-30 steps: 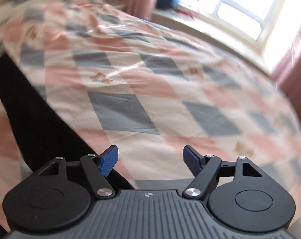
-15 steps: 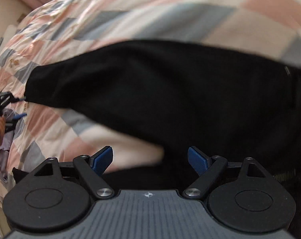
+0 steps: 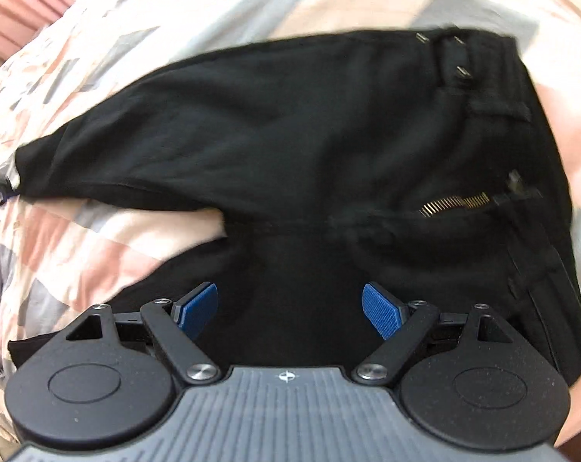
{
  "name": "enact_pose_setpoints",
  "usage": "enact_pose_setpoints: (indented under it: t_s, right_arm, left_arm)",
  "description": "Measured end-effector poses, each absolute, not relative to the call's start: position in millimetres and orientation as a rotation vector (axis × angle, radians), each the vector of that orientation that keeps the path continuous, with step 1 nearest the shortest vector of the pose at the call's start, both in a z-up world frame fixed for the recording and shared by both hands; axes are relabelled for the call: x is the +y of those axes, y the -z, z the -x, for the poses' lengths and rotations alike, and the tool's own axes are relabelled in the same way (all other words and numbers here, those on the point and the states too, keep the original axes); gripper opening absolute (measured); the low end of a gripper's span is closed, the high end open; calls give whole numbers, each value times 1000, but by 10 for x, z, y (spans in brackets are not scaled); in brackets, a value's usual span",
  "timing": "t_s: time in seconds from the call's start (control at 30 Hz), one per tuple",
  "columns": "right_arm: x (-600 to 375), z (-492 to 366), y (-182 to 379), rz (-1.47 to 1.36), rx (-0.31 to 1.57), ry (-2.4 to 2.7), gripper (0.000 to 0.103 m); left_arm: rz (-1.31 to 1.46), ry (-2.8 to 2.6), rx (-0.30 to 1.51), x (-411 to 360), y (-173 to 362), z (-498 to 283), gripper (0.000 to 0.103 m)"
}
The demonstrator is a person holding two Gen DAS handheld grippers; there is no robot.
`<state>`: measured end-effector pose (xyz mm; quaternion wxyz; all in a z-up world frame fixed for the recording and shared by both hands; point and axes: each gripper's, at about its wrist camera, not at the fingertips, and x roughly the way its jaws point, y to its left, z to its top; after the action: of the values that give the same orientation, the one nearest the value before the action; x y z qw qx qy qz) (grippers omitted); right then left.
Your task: Fold clothes
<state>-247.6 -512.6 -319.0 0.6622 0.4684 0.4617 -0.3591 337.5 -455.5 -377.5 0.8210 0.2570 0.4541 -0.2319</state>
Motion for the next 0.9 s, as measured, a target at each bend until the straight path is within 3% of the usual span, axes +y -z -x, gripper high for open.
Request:
enact_pose_setpoints:
  t_s: [0.03,0.07,0.13,0.3,0.4,0.47,0.53,0.7,0.9]
  right_arm:
    - [-5118,2538,3183,-1067,1041,821,84]
    - [-5125,2620,3159,-1068,1030,833,84]
    - [-5170,2827,3099,-1064,1004,862,84]
    - [-5387,3434,2992,-1072,927,954,82]
    - [-5587,3829,2950,-1113,828,947,68]
    - [-5771,4032,2941,-1147,761,895,52]
    - [-5998,4149,2961,-1165,735,828,45]
    - [-6650,4252,3265,-1224,756,611,45]
    - [-7226,4163,3584,-1232,848,392,46]
  left_arm:
    - [-530,460,985,-4485,3737,-3366,33]
    - [-496,439,1003,-4379,3690,-3363,33]
    - [-405,383,1055,-4146,3570,-3299,26]
    - [-244,582,1220,-3804,3222,-2406,26]
    - [-257,768,1297,-3830,3082,-1424,26]
    - [-242,871,1355,-3890,3009,-753,25]
    - [-198,933,1403,-3974,2968,-103,25]
    - [-142,1019,1482,-4375,2951,1352,25]
    - [-307,1035,1433,-5220,3026,2707,28]
